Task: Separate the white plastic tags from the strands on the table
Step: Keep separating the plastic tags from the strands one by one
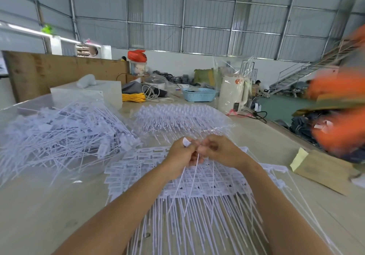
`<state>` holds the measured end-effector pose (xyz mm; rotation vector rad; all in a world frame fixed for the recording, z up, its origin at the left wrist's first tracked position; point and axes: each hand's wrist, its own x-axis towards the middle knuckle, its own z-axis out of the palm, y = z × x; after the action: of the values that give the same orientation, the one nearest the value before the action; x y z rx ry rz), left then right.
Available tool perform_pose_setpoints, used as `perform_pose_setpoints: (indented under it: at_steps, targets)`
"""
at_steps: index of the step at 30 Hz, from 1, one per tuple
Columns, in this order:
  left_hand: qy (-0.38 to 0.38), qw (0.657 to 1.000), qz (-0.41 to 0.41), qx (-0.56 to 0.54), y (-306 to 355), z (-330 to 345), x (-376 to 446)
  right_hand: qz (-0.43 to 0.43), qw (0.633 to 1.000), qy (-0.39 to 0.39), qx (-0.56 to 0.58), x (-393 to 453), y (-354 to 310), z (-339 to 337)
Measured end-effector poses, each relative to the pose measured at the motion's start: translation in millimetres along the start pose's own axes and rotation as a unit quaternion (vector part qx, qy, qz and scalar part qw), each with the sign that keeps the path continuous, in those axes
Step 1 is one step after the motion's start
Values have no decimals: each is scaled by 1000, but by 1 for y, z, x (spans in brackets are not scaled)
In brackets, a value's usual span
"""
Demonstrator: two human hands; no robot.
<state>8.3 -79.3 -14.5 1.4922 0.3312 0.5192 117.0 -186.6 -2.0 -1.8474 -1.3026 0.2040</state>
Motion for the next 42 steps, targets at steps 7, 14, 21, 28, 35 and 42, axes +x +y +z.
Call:
perform_pose_setpoints:
  at_steps: [7,14,21,28,35,42]
  targets:
    - [3,1000,-21,7,-1,-3,0,-29,998,-61,10,-4,-11,6]
    - [7,998,-67,-8,6,-4,2,-36,996,-53,65,-6,-14,8]
    - [-119,964,-167,-168,26,-22,-4,-13,998,63,-22,-12,12,-17]
    - [9,872,40,-488,60,-72,12,-14,996,24,-84,-4,18,-2]
    - [266,940,-13,211,70,-168,27,-19,995,6,-103,0,18,2]
    - [251,622,-103,735,50,-227,31,-32,993,-2,-112,0,15,1]
